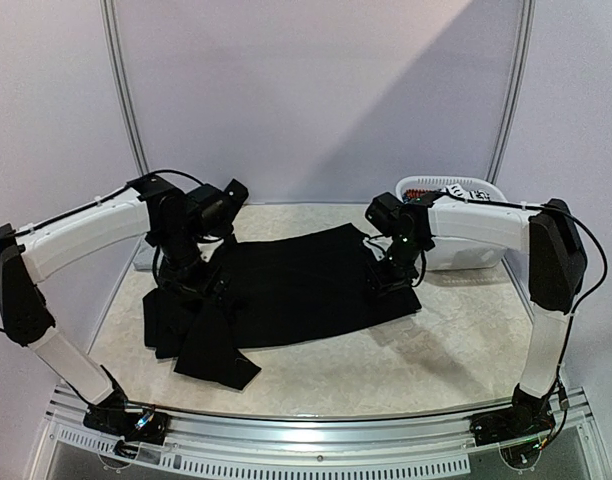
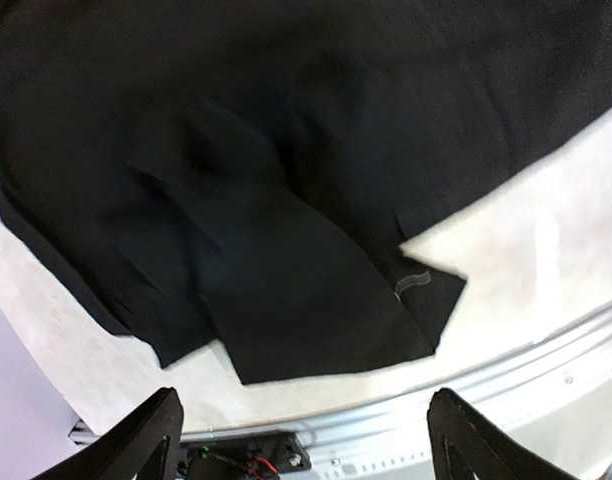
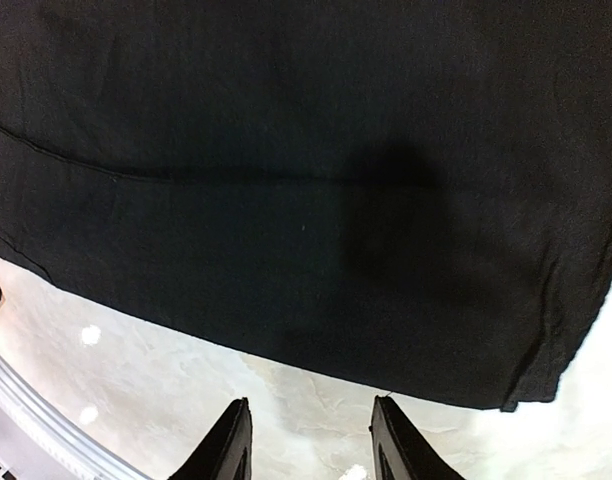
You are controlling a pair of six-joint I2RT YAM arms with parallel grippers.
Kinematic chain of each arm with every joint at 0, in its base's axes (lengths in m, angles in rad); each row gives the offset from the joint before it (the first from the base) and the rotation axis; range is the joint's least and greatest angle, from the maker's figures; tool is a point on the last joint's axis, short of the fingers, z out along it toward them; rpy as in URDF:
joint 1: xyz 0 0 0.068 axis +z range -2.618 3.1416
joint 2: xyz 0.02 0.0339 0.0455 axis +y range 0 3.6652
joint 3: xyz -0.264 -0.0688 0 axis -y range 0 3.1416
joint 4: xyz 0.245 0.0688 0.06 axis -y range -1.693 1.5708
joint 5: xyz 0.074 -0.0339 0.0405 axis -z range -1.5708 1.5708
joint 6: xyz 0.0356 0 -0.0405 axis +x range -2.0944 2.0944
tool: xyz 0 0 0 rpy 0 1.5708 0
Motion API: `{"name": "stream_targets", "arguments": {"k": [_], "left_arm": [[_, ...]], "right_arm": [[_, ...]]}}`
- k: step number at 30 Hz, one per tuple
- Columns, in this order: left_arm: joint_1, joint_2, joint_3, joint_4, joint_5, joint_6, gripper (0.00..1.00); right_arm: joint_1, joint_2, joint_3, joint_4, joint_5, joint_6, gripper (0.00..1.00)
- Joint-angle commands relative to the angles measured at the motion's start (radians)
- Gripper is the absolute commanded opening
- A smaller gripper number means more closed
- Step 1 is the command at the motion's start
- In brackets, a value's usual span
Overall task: Fold and stack the mixed laundry pile
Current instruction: Smooth out the 1/3-folded shirt at the center of the board.
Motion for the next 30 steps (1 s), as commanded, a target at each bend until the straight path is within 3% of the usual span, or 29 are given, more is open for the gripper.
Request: {"name": "stream_targets", "arguments": {"k": [1, 7, 12, 15, 20, 22, 26, 28, 29, 30], "left_arm": [[-0.12, -0.005, -0.071, -0.051, 0.015, -0.078, 0.85], [-0.233, 0.078, -0.165, 0.002, 0.036, -0.022, 0.82], [-0.241, 0.107, -0.25, 0.051, 0.066, 0.084, 0.89], [-0.232, 0.174, -0.29, 0.101, 0.057, 0.119, 0.86], [-0.23, 0.271, -0.255, 0.132, 0.047, 0.119, 0.67], [-0.23, 0.285, -0.262, 0.154, 0.047, 0.115, 0.47], [-0.23, 0.298, -0.275, 0.184, 0.047, 0.116, 0.28], [-0.23, 0.312, -0.27, 0.189, 0.047, 0.12, 0.13], [-0.231, 0.316, -0.264, 0.184, 0.047, 0.12, 0.01], [-0.234, 0.314, -0.257, 0.176, 0.051, 0.12, 0.0]], "right_arm": [[-0.003, -0.054, -0.061, 0.047, -0.026, 0.017, 0.41], [-0.003, -0.091, -0.122, 0.073, -0.031, 0.038, 0.42], [-0.004, -0.121, -0.156, 0.085, -0.032, 0.043, 0.42], [-0.002, -0.122, -0.162, 0.084, -0.037, 0.043, 0.42], [-0.003, -0.127, -0.172, 0.074, -0.034, 0.043, 0.42], [-0.003, -0.138, -0.183, 0.077, -0.029, 0.045, 0.42], [-0.003, -0.145, -0.2, 0.077, -0.029, 0.047, 0.42], [-0.003, -0.146, -0.2, 0.077, -0.028, 0.045, 0.42], [-0.004, -0.145, -0.196, 0.072, -0.027, 0.044, 0.42], [-0.004, -0.145, -0.19, 0.068, -0.025, 0.042, 0.42]]}}
